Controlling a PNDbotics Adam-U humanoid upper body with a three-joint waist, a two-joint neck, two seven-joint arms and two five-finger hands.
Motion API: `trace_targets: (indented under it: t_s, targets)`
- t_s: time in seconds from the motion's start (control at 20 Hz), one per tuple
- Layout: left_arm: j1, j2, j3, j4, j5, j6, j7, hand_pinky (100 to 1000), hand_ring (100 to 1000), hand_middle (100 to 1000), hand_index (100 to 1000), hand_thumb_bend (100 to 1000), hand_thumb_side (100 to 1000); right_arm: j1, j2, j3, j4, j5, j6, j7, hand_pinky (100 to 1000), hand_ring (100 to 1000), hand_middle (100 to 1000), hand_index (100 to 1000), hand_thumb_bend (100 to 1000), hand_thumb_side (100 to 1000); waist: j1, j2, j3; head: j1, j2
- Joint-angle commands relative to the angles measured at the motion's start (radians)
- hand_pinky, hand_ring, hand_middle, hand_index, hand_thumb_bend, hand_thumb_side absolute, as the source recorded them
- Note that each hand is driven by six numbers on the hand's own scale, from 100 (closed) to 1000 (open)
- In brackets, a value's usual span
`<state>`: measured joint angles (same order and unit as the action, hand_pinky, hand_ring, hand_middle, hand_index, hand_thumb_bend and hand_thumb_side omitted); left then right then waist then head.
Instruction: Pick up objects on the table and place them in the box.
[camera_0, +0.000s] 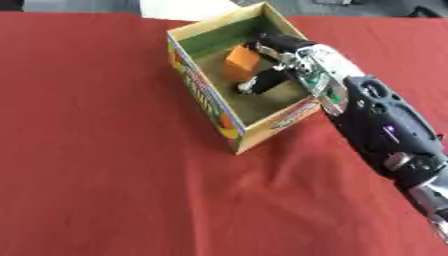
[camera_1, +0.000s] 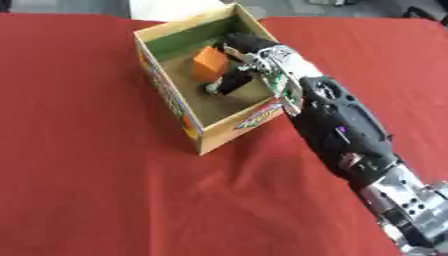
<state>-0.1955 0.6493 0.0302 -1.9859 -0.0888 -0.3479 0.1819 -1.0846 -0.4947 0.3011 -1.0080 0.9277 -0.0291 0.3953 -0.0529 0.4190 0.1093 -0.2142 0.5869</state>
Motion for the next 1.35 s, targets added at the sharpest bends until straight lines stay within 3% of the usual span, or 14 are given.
trace_targets:
  t_s: [0.05,0.65,1.0,1.1,1.35]
  targets:
    - [-0.003,0.017,0.010,-0.014,0.002,-0.004,-0.002,770,765,794,869,327,1000,-0.020,-0.017,-0.018,-0.014,0.051,0.017,-0.011,878,915,831,887,614,639,0.005,-0.028,-0.002,0.002,0.003]
    - [0.005,0.015,0.011,-0.014,0.009,-0.004,-0.007,773,767,796,869,324,1000,-0.021,-0.037,-0.036,-0.118,-0.017,0.072,-0.042,874,891,817,884,554,649,0.012,-0.058,-0.016,0.007,0.018]
    - [0.010,0.014,0.013,-0.014,0.013,-0.002,-0.009,774,762,796,868,325,1000,0.003,-0.078,-0.038,-0.283,-0.168,0.121,-0.022,855,849,780,872,415,649,0.015,-0.081,-0.027,0.021,0.032]
    - [0.012,0.014,0.015,-0.014,0.014,-0.001,-0.008,774,759,796,868,325,1000,0.017,-0.100,-0.042,-0.344,-0.198,0.144,-0.020,846,825,762,863,338,618,0.017,-0.086,-0.029,0.027,0.036]
    - [0.015,0.012,0.019,-0.014,0.013,-0.002,-0.004,774,757,796,868,327,1000,0.087,-0.170,-0.058,-0.555,-0.296,0.199,-0.020,839,813,757,856,251,642,0.022,-0.093,-0.036,0.047,0.044]
